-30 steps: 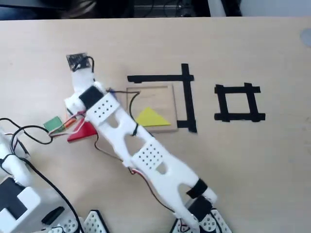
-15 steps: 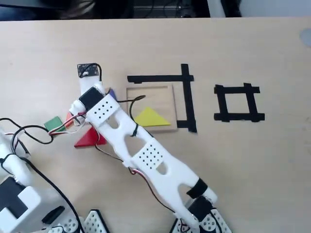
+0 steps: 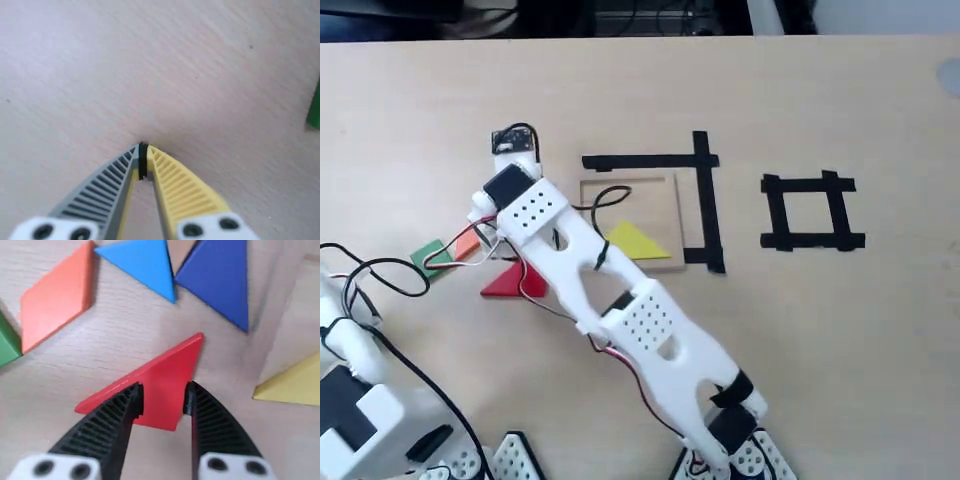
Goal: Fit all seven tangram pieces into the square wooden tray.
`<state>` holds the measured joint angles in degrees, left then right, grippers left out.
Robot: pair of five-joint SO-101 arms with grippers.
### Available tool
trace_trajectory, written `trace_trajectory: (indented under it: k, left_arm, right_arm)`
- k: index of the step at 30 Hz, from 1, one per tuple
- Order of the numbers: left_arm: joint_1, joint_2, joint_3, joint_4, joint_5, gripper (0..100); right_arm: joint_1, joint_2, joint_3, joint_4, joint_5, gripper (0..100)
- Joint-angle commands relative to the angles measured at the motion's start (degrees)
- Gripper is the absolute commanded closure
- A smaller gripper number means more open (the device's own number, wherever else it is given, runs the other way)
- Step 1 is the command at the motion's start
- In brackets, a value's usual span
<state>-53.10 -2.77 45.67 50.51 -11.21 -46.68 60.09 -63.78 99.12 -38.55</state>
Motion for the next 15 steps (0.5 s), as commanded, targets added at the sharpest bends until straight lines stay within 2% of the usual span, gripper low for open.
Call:
trace_trajectory:
  k: [1, 6, 11, 15]
  left_arm:
    - [-0.3, 0.0, 0.7, -1.0, 0.4, 97]
    - [-0.3, 0.0, 0.5, 0.2, 0.4, 97]
    - [-0.3, 0.0, 0.3, 0.5, 0.4, 97]
    - [-0.2, 0.0, 0.3, 0.4, 0.4, 97]
  right_arm:
    - [0.2, -8.3, 2.6, 2.0, -1.5, 84.1]
    - [-0.4, -7.0, 5.8, -4.2, -1.7, 82.8]
    - [1.5, -2.9, 5.8, -7.5, -1.5, 69.9]
    - [1.6, -1.5, 5.8, -7.8, -1.8, 66.5]
